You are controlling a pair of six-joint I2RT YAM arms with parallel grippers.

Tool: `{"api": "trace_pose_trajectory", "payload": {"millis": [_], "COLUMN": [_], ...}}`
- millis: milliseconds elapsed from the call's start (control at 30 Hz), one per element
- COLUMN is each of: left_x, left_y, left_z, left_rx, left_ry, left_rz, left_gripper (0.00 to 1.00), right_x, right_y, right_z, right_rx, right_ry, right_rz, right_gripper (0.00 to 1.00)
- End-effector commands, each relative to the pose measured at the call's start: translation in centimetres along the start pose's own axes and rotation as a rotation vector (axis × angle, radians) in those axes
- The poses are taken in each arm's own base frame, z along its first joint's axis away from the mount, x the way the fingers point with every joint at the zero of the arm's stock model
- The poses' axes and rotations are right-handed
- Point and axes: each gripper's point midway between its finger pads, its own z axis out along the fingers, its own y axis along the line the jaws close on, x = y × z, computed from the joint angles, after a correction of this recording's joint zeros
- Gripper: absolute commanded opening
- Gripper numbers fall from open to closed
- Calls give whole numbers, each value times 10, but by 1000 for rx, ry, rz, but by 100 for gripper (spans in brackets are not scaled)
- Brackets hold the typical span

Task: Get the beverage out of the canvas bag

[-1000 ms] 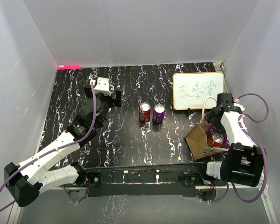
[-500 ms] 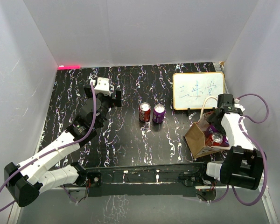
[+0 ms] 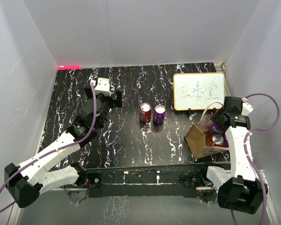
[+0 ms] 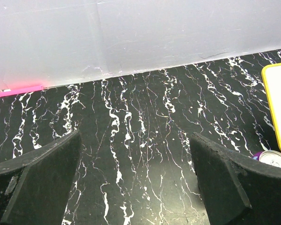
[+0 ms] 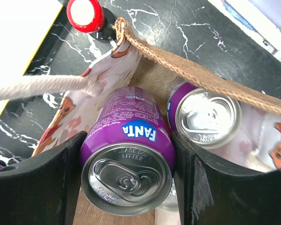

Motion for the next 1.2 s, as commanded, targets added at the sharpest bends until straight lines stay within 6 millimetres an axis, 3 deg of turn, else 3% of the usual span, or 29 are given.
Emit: {"api": "trace_pose_trajectory", "payload": {"millis": [0, 533, 667, 867, 1167], "left_x": [-6, 1, 2, 1, 2], "left_y": [-3, -10, -11, -9, -8], "left_z": [-1, 1, 1, 1, 2], "left_rx": [12, 24, 26, 23, 11], "left_ry": [-24, -3, 0, -1, 2], "left_rz": [-26, -23, -22, -22, -12], "left_gripper": [97, 97, 97, 97, 97], "right_x": [-47, -95, -111, -122, -111], "right_y": [3, 16, 40, 83, 150], "right_z": [-49, -159, -193, -215, -223], "right_rx": [-63, -298, -448, -610, -874], "right_ry": [-184, -372, -418, -367, -183], "right_rz": [70, 92, 28, -60, -163], "right_gripper": [8, 8, 8, 8, 8]}}
